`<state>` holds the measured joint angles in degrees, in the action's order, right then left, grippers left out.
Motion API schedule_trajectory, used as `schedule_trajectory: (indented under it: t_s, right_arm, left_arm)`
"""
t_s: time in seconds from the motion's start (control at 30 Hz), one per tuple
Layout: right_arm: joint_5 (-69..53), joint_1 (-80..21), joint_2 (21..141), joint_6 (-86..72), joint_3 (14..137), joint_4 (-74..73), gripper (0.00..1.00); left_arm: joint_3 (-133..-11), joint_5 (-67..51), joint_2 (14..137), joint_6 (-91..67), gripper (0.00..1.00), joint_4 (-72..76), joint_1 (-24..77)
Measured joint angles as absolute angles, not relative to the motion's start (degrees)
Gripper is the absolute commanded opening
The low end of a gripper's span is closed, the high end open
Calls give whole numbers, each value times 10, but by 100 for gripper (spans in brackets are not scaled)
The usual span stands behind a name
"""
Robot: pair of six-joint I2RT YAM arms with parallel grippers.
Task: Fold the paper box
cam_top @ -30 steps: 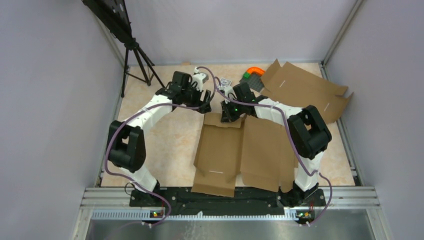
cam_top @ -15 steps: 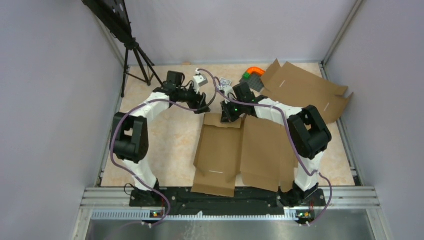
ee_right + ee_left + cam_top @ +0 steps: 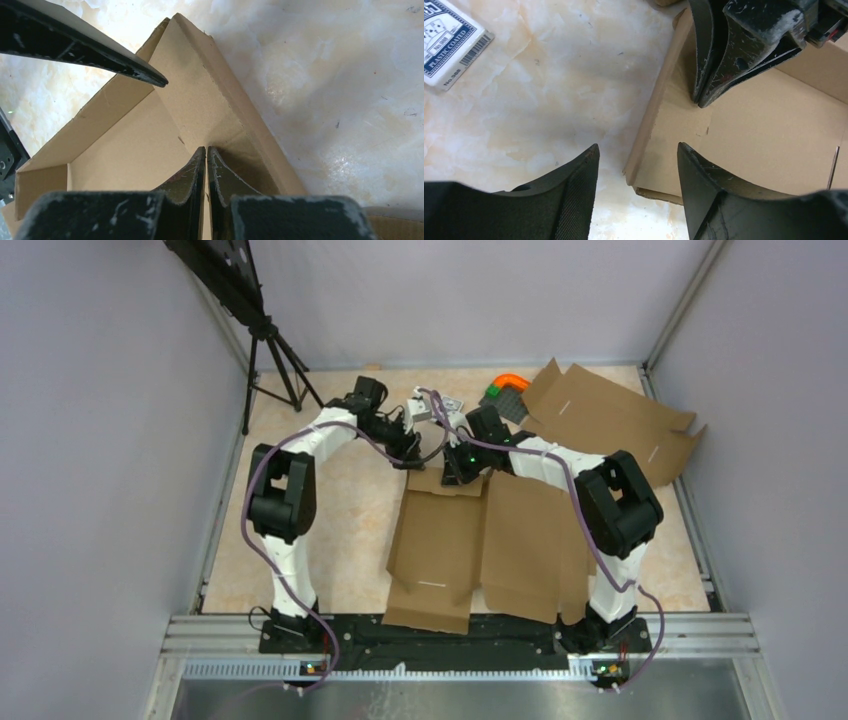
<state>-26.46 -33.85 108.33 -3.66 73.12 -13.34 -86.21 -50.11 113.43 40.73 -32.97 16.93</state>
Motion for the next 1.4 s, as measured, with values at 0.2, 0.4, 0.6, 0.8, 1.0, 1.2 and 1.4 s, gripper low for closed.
schedule_trajectory:
  t_s: [0.2,0.4,0.6,0.8,1.0,1.2,1.4]
  right_arm:
    - [-264,-338,1083,-38,731,-135,4]
    - [-265,-337,1083,-46,731,-145,4]
    - [-264,-337,1083,-48,731,-151,4]
    - [-262,-335,1083,-56,731,-162,5]
    - [-255,-335,1083,-58,733,-172,5]
    - [-248,-335,1079,-62,740,-193,10]
    - [-232,-335,1048,-77,737,-228,14]
  left_arm:
    - [-905,-483,1162,449,53,-404,180]
    - [-917,-449,1172,460,40,-436,188]
    - [-927,-445,1178,468,37,-452,189]
    - [-947,-436,1192,474,22,-474,192]
    - [-956,-425,1196,474,8,-485,194]
    - [-965,-423,1201,474,4,-493,196]
    - [-972,-431,1202,477,5,-492,203]
